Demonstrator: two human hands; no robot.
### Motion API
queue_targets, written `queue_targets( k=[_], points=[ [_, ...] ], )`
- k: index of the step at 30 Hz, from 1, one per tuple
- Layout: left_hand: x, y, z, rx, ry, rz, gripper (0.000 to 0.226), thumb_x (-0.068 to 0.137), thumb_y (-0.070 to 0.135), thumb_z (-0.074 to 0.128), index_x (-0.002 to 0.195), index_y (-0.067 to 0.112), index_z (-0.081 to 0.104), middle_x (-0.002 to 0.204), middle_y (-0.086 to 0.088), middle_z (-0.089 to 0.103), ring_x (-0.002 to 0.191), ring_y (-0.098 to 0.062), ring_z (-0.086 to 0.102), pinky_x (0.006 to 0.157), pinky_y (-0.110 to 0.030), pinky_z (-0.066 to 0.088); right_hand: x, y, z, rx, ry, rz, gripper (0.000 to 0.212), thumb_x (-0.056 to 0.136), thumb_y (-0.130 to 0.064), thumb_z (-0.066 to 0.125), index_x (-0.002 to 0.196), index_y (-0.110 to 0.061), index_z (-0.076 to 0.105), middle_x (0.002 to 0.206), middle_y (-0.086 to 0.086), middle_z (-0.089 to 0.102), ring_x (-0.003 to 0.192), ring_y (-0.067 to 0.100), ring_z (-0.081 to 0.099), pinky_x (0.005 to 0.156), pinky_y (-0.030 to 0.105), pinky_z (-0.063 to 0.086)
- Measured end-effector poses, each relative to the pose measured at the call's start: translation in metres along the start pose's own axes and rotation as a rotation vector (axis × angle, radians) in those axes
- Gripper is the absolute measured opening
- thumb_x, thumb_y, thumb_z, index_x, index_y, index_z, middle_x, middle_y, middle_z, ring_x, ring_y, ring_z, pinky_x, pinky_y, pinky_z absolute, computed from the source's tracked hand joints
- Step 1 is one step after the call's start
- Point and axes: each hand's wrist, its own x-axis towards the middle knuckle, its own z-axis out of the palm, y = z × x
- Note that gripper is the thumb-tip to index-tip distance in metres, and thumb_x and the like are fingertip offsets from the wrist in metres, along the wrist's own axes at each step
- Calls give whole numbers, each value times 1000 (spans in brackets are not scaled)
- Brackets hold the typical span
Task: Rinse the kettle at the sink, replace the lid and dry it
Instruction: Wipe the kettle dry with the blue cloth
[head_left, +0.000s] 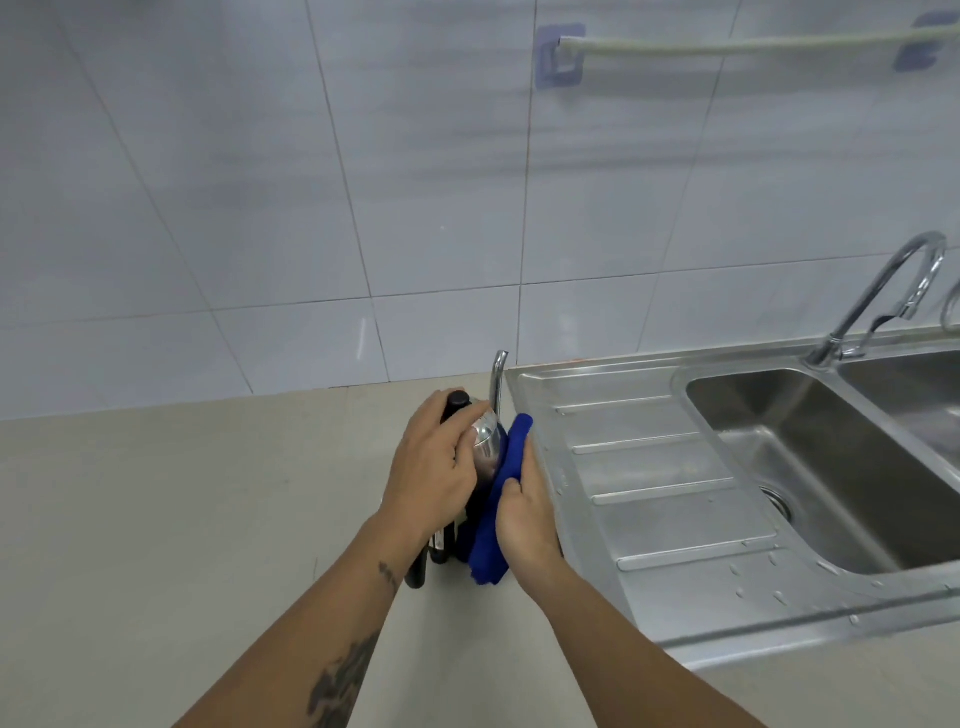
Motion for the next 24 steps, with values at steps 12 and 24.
queue_targets(
  k=[12,24],
  points=[
    [2,-2,-1,82,22,44,49,92,18,32,134,25,57,130,9,51,116,-10,52,92,-23,46,-13,-12,24,-236,54,-231,72,100,-9,39,161,-28,4,170,-7,3,146,13,14,110,13,5],
    [1,-14,-11,11,16,73,41,99,8,50,132,28,62,136,15,55,124,-4,51,102,-10,36,33,1,-21,280,-167,279,34,104,-17,32,126,-28,57,95,11,70,84,26,68,75,40,58]
  ],
)
